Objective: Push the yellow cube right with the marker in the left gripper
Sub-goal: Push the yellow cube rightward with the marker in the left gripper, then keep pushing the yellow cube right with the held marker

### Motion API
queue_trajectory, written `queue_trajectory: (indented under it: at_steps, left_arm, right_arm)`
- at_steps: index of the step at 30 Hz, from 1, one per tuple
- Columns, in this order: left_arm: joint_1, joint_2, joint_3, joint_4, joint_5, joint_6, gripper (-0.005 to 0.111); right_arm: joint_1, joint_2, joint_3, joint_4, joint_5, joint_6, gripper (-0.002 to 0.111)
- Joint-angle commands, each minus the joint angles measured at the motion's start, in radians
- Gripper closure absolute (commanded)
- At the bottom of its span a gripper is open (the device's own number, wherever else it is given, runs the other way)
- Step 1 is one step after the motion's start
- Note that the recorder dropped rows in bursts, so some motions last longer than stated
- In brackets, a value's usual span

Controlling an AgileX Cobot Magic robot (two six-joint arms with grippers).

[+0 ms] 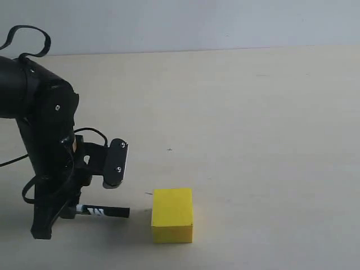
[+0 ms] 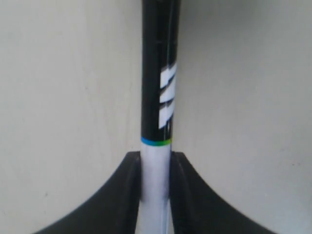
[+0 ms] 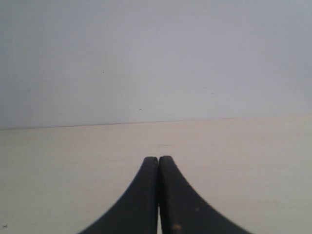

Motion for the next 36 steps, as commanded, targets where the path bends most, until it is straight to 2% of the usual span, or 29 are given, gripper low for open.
queue_trajectory:
  at_steps: [1, 7, 11, 18, 21, 24, 27, 36]
  left_arm:
    - [-0.03, 0.0, -0.008, -0.114, -0.067, 0.066, 0.107]
    - [-0.111, 0.024, -0.082, -0.17, -0.089, 0.071, 0.107]
    - [-0.121, 0.048, -0.12, -0.168, -0.064, 0.069, 0.107]
    - [-0.051, 0.053, -0.122, -0.042, 0.021, 0.069, 0.107]
    - [-0.021, 0.053, -0.122, -0.036, 0.027, 0.069, 0.107]
    - [-0.024, 0.053, -0.122, -0.045, 0.016, 0.069, 0.107]
    - [-0.056, 0.053, -0.122, -0.063, 0.015, 0.069, 0.107]
    - [-0.216, 0.059, -0.147, -0.096, -0.003, 0.069, 0.107]
  right_arm:
    - [0.001, -0.005, 0.004, -0.002, -0.005, -0.003, 0.108]
    - [0.001, -0.005, 0.004, -0.002, -0.005, -0.001, 0.108]
    - [0.001, -0.005, 0.004, -0.002, -0.005, -0.004, 0.108]
    - [0.001, -0.005, 0.004, -0.002, -0.005, -0.002, 0.108]
    - [0.001, -0.005, 0.004, -0.002, -0.005, -0.002, 0.108]
    - [0.001, -0.005, 0.004, -0.002, -0.005, -0.004, 0.108]
    - [0.001, -0.005, 0.004, -0.002, -0.005, -0.004, 0.108]
    - [0.001, -0.005, 0.004, -0.002, -0.005, -0.004, 0.108]
